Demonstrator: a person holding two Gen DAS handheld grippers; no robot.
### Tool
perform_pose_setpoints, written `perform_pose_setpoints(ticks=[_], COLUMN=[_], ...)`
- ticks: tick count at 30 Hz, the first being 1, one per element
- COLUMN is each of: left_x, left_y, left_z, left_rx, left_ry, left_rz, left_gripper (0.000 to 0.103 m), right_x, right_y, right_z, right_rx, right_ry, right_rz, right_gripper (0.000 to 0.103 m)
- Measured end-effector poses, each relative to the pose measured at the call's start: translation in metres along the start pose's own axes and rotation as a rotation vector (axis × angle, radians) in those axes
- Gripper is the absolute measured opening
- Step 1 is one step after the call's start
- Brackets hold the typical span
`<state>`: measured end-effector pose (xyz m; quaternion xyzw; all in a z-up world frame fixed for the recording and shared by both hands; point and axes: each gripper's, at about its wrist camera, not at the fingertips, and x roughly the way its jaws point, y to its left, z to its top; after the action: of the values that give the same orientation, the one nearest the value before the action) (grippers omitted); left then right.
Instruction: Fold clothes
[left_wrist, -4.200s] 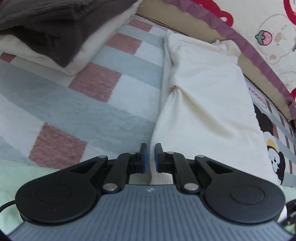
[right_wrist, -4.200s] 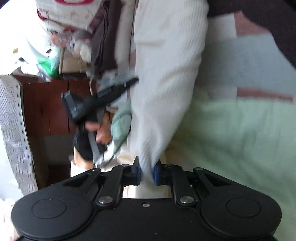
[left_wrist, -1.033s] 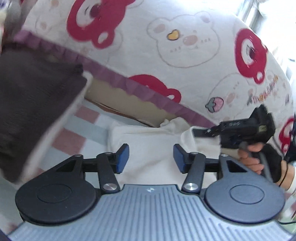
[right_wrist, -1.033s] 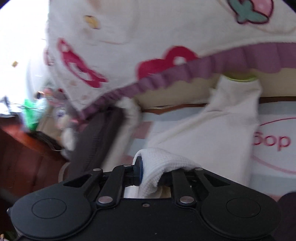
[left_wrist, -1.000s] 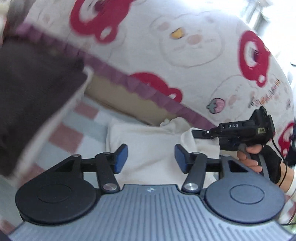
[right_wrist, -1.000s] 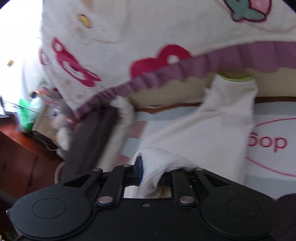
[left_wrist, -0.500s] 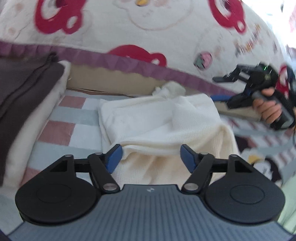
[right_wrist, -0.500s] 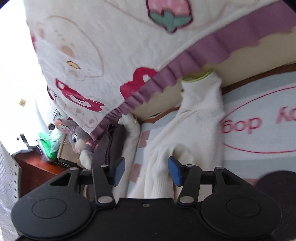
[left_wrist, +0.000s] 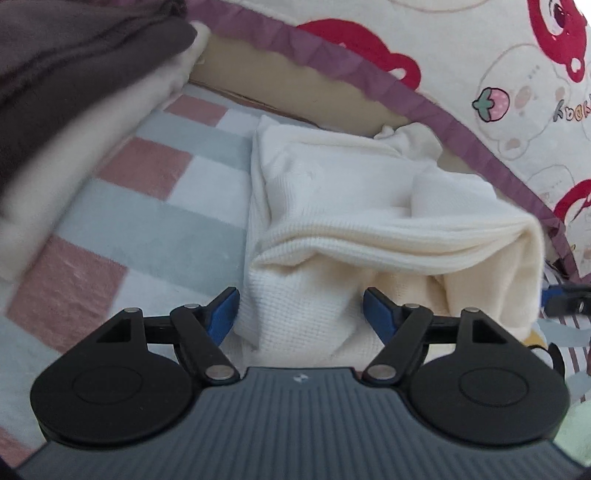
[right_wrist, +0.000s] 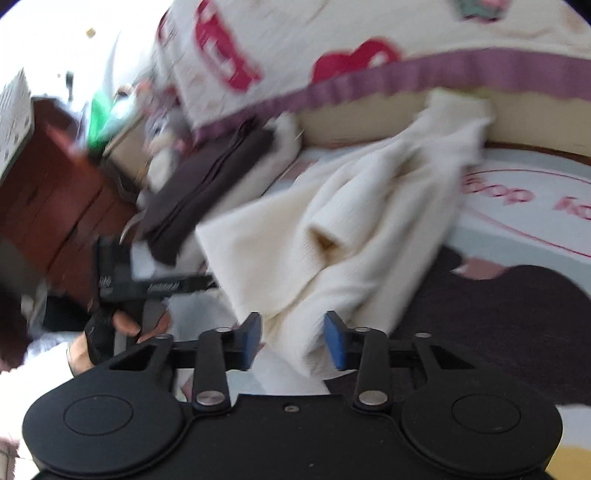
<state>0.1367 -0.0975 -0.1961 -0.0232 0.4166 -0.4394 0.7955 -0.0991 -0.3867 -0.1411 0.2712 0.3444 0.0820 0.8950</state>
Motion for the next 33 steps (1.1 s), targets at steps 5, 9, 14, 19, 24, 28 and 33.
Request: perform_pose_setpoints(ticks=[5,9,14,19,24,28,33], left_x=[-0.001,-0.007,0.0,-0.002,-0.004,-0.006,-0.03], left_y=[-0.018,-0.012,-0.001,0.005,0.006,0.012,0.034], left_z=[0.006,0.011,0.009,0.01,0.012,0.011,-0.008], left_rx=[0.061,0.008,-0.087,-0.114,-0.121,-0.171,-0.394], left_ry=[-0.045,-0.044,-0.01,0.013,0.026,0.047,0.127], left_rz=[0.045,0.048,0.038,0.025,0.032,0.038,-0.005], left_gripper=[0.025,0.023,0.024,0.026,0.03,0.039,0.05], right_x=[0.017,0.021,0.028,0.028,0.033,0.039,0.034], right_y=[0.001,0.001,0.006,0.002,-0.007,-0.018,-0.022], right_z=[0.001,-0.004,-0.017,-0.022,-0.024,-0.03,-0.027], right_rx=[-0.003,0.028,0.03,0.049,0.127,0.309,0.392], right_ry=[-0.008,-0.019,0.06,0.058,-0.027,-0.124,-0.151], right_rz=[-0.075,-0.09,-0.009,-0.061,-0.093,-0.061,0.034], right_gripper=[0.043,0.044,0.049,0.042,0.052,0.054,0.017])
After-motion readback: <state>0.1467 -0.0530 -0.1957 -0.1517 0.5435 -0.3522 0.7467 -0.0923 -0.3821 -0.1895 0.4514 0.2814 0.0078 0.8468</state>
